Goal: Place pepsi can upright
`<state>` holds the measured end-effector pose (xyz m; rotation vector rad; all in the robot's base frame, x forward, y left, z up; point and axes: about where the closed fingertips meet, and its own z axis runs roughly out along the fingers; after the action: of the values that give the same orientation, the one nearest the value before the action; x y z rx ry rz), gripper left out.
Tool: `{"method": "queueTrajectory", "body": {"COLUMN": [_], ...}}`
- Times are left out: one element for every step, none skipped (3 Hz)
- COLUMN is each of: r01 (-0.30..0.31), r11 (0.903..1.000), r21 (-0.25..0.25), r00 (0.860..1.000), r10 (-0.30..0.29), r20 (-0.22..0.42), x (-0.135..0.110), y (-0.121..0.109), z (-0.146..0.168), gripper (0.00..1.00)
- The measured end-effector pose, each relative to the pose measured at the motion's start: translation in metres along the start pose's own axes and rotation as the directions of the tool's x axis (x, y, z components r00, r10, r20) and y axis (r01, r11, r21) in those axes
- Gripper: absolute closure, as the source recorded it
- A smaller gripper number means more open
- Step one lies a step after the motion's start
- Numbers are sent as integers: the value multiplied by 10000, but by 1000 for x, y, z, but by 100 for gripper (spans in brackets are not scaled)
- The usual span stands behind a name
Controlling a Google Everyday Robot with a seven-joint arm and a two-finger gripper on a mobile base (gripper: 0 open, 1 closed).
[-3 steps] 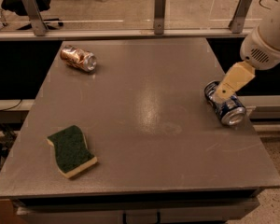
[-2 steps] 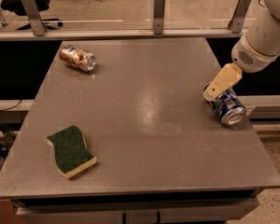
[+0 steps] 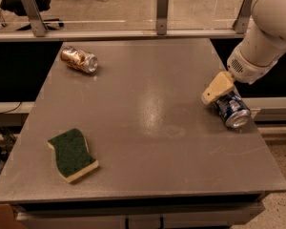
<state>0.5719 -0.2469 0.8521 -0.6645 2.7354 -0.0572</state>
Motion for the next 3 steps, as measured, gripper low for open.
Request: {"method": "queueTrajectory", "body": {"r01": [-429, -676, -480], "r11": [9988, 9972, 9974], "r21": [-245, -330, -542], "r00": [9991, 9977, 9966], "r10": [428, 677, 515], "r20": [-70, 27, 646], "x": [1, 1, -11], "y": [11, 14, 18], "z": [12, 17, 13], "gripper": [41, 64, 87]}}
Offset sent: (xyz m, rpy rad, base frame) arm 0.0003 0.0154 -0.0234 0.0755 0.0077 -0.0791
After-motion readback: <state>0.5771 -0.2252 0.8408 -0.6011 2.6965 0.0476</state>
